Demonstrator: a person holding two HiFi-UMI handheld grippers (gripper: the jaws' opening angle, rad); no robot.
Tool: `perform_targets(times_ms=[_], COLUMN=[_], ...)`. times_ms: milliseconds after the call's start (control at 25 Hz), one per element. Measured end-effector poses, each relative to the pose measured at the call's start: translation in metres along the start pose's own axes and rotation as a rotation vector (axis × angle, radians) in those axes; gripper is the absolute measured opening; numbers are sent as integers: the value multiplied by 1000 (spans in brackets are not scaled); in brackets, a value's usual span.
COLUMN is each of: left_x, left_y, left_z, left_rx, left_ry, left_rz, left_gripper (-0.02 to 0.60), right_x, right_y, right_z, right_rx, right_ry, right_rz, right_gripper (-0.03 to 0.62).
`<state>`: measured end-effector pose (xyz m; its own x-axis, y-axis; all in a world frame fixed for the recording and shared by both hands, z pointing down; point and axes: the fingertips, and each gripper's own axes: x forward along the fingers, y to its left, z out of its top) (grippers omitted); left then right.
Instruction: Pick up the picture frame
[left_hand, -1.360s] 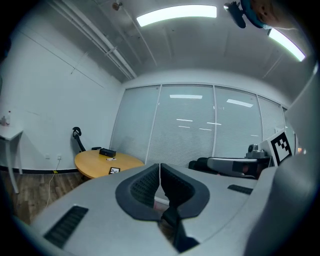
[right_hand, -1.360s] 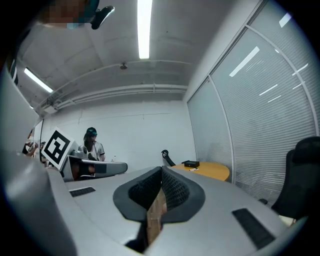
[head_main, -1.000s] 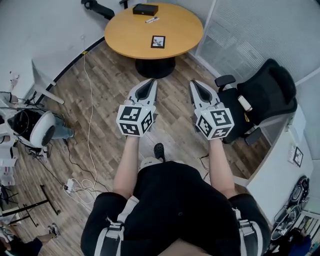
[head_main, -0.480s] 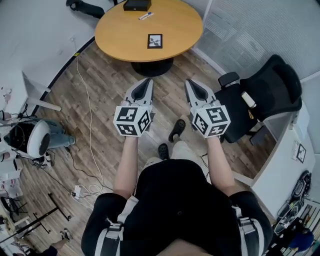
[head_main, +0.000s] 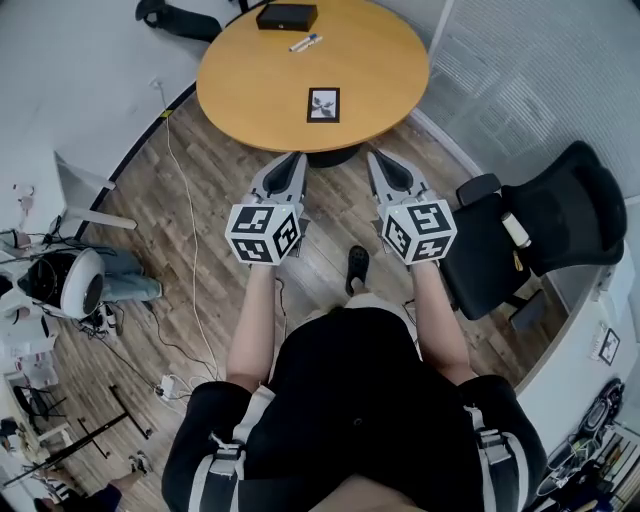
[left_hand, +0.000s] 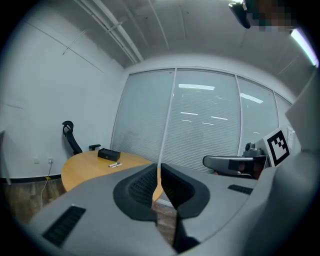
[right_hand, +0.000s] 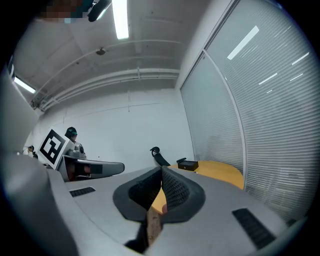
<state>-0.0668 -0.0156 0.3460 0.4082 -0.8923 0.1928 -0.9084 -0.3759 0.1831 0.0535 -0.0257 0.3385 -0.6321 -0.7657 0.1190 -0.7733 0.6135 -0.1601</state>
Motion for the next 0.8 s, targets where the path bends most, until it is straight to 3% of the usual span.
perform_targets(times_ms=[80,160,360,480,800], left_x=[29,60,129,152,206], left_y=[13,25,55,63,92], left_z=[9,15,20,7,-39], left_rx=[2,3,2,-21,-79], left_ry=[8,22,62,102,203], left_rz=[9,19,61,73,87], left_gripper=[29,29,37,98,120], right_x=[28,57,123,144,192], right_y=[-21,-43,-97,-115,-156], right_z=[7,9,7,-10,-78], right_rx=[1,6,31,51,117], right_ry=[6,24,70,121,266], right_rz=[10,29,57,79,66], right_gripper=[17,64,66,73,92])
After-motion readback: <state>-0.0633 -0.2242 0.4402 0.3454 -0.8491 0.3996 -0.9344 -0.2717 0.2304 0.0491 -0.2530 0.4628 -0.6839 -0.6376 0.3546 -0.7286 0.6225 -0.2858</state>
